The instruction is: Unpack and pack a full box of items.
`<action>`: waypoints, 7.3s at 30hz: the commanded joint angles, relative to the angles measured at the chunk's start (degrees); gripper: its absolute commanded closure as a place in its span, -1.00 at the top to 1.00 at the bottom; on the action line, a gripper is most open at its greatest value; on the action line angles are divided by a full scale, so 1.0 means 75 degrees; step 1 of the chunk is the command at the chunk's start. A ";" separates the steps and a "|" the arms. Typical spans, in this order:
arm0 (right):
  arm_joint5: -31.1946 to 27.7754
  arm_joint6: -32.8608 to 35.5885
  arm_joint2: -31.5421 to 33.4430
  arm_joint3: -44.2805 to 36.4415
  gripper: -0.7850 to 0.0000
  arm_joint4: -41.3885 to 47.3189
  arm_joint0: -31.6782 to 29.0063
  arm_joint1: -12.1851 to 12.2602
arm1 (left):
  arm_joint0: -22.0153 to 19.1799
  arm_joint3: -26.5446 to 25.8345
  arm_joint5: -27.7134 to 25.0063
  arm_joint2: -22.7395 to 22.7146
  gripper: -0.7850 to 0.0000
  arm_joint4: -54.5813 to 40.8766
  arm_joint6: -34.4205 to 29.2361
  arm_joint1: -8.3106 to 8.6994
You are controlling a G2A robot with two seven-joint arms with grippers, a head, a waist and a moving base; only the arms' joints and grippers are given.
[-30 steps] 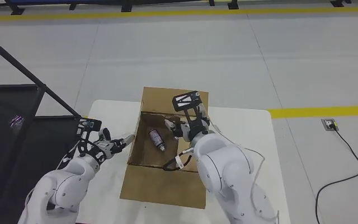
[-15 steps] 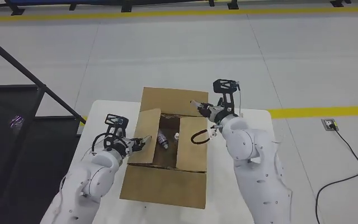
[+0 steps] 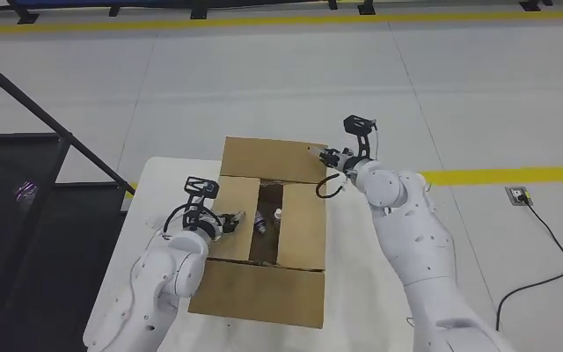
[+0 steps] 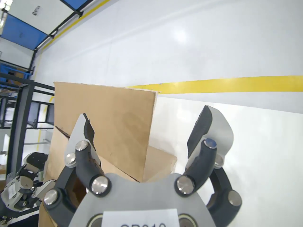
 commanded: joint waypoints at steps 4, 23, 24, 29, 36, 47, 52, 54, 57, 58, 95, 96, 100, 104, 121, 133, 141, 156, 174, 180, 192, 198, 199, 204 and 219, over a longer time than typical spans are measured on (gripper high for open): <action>-0.1385 0.0561 0.0206 0.1298 1.00 0.0681 0.0649 0.0129 | -0.0074 0.0015 0.0165 -0.0022 1.00 -0.0003 -0.0008 -0.0053; -0.4745 0.2191 0.0577 0.2999 1.00 0.3071 0.1512 0.0440 | 0.0985 -0.0714 -0.0804 -0.2442 1.00 -0.1807 0.0123 0.0120; -0.4834 0.2256 0.0588 0.2983 1.00 0.3174 0.1509 0.0457 | 0.1094 -0.0710 -0.0937 -0.2611 1.00 -0.1933 0.0121 0.0139; -0.5141 0.2451 0.0549 0.2750 1.00 0.3460 0.1445 0.0537 | 0.1638 -0.0857 -0.1577 -0.3218 1.00 -0.2189 0.0226 0.0221; -0.5215 0.2552 0.0206 0.2201 1.00 0.3811 0.1232 0.0573 | 0.2399 -0.0995 -0.2605 -0.3753 1.00 -0.2198 0.0714 0.0308; -0.4819 0.2948 -0.0476 0.1071 1.00 0.3883 0.0691 0.0736 | 0.3102 -0.1262 -0.3308 -0.4139 1.00 -0.2121 0.1206 0.0376; -0.4630 0.3136 -0.0654 0.0431 1.00 0.4033 0.0382 0.0842 | 0.3148 -0.1189 -0.3394 -0.4157 1.00 -0.2168 0.1273 0.0389; -0.4539 0.3197 -0.0690 0.0166 1.00 0.4139 0.0267 0.0874 | 0.3135 -0.1179 -0.3425 -0.4149 1.00 -0.2177 0.1282 0.0394; -0.4278 0.3181 -0.0799 -0.0257 1.00 0.4193 0.0112 0.0900 | 0.3147 -0.1151 -0.3490 -0.4158 1.00 -0.2043 0.1309 0.0410; -0.4172 0.3158 -0.0838 -0.0391 1.00 0.4198 0.0069 0.0907 | 0.3170 -0.1128 -0.3533 -0.4174 1.00 -0.2019 0.1325 0.0416; -0.2953 0.2590 -0.1919 -0.1953 1.00 0.3956 -0.0422 0.1235 | 0.3128 0.0527 -0.5948 -0.4990 1.00 -0.7112 -0.3116 0.1075; -0.2947 0.2579 -0.1937 -0.1978 1.00 0.3952 -0.0435 0.1244 | 0.2998 0.0656 -0.5961 -0.5049 1.00 -0.7437 -0.3438 0.1115; -0.2932 0.2556 -0.1965 -0.2005 1.00 0.3994 -0.0474 0.1291 | 0.2885 0.0755 -0.6108 -0.5228 1.00 -0.7469 -0.3509 0.1169; -0.2938 0.2539 -0.2029 -0.2009 1.00 0.4070 -0.0483 0.1324 | 0.2885 0.0755 -0.6108 -0.5228 1.00 -0.7469 -0.3509 0.1169; -0.2914 0.2325 -0.2367 -0.1871 1.00 0.4233 -0.0308 0.1409 | 0.2638 0.0711 -0.4627 -0.3595 1.00 -1.0804 -0.5351 0.2142; -0.2808 0.2291 -0.2505 -0.1901 1.00 0.4322 -0.0289 0.1494 | 0.2170 0.1249 -0.5184 -0.2338 1.00 -1.1468 -0.4792 0.2854; -0.2765 0.2330 -0.2565 -0.1926 1.00 0.4362 -0.0301 0.1562 | 0.1879 0.1821 -0.5380 -0.2058 1.00 -1.3216 -0.4596 0.3068; -0.2329 0.2806 -0.2635 -0.2331 1.00 0.4624 -0.0519 0.1720 | 0.1358 0.2277 -0.5451 -0.1640 1.00 -1.4144 -0.4522 0.3001; 0.0141 0.2591 -0.2766 -0.2371 1.00 0.5800 -0.0572 0.1679 | 0.0766 0.2175 -0.5311 -0.0989 1.00 -1.2952 -0.2902 0.2694; 0.0724 0.2637 -0.3050 -0.2540 1.00 0.5879 -0.0677 0.1627 | 0.0767 0.1647 -0.5242 -0.0925 1.00 -1.2190 -0.2052 0.2626; 0.1086 0.1988 -0.2901 -0.3411 1.00 0.6155 -0.1485 0.1693 | 0.0306 0.1410 -0.4494 -0.0357 1.00 -1.1001 -0.0978 0.2402; 0.1052 0.1928 -0.2879 -0.4038 1.00 0.5979 -0.2008 0.1769 | 0.0136 0.1446 -0.4400 -0.0202 1.00 -1.0793 -0.0776 0.2309; 0.1065 0.1906 -0.2867 -0.4151 1.00 0.5952 -0.2103 0.1783 | 0.0126 0.1452 -0.4402 -0.0191 1.00 -1.0777 -0.0756 0.2297; 0.1064 0.1859 -0.2772 -0.4593 1.00 0.5971 -0.2520 0.1846 | 0.0043 0.1560 -0.4373 -0.0188 1.00 -1.0805 -0.0697 0.2245; 0.0259 0.1182 -0.2558 -0.4894 1.00 0.6701 -0.3320 0.1905 | -0.0080 0.1827 -0.4359 -0.0321 1.00 -1.0925 -0.0606 0.2132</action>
